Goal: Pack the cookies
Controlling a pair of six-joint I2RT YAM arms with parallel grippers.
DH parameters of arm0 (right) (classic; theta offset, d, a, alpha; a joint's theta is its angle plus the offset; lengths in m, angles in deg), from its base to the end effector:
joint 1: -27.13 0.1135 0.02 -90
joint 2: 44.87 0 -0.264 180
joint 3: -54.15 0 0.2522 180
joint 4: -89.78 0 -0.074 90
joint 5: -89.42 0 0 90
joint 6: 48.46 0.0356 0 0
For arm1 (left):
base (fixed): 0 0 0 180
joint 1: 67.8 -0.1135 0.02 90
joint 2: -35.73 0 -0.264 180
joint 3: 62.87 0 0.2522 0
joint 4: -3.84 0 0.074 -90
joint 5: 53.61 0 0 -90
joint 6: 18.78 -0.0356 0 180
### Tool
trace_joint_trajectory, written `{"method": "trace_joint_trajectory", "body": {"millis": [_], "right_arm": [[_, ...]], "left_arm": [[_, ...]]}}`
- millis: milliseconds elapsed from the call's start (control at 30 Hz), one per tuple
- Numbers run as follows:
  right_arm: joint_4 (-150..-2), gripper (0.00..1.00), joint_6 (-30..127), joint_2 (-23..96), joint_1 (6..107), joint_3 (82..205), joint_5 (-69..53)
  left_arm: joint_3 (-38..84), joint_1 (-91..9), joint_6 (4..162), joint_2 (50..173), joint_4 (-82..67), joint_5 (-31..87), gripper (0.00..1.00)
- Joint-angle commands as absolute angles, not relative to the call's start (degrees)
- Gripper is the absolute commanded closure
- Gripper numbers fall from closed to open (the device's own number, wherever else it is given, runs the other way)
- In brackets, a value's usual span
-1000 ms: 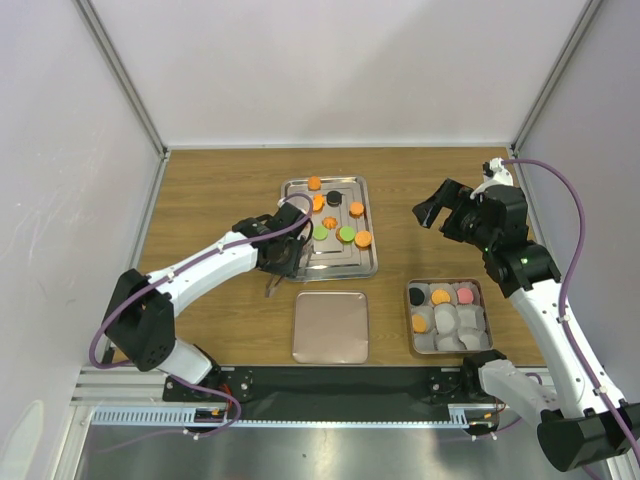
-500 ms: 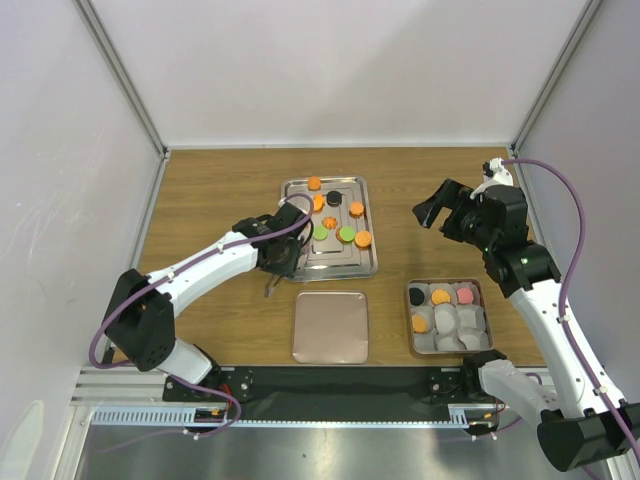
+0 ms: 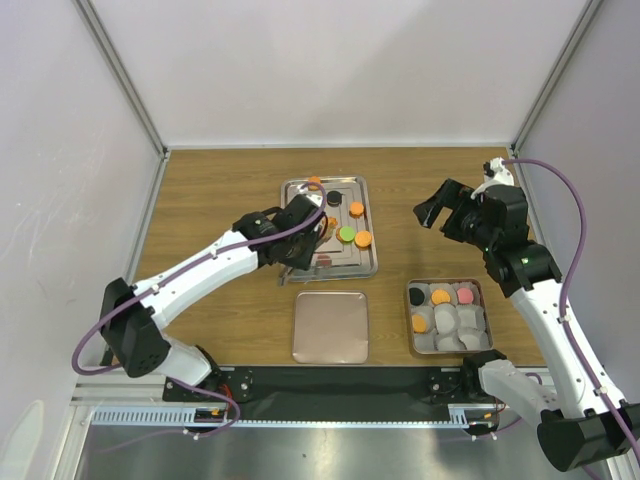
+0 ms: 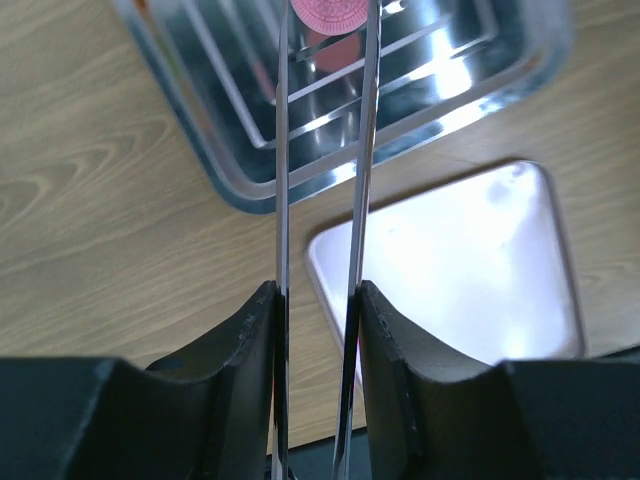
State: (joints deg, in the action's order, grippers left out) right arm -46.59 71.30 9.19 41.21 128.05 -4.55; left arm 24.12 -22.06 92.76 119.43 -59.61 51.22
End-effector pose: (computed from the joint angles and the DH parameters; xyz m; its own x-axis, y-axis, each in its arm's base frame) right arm 0.1958 0.0517 0.3687 -0.4906 0.3875 -0.7805 -0.0698 0.8753 0.4784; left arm 0.2136 -0.2062 0.2963 -0.7847 0.2966 -0.5443 0.3390 0.9405 0.0238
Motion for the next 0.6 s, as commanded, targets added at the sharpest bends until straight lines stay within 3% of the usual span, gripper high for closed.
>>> {"method": "trace_joint_trajectory", "body": {"millis": [0, 567], "right_arm": [[-46.22, 0.0, 70.46, 8.21, 41.01, 131.71, -3.31], [-40.42, 0.0, 71.16, 4.96, 41.01, 137.78, 3.99]], "left_arm": [[28.93, -18.33, 93.45, 117.65, -59.58, 52.12, 0.62], [42.99, 3.82, 93.55, 128.8, -54.13, 45.88, 0.61]]}}
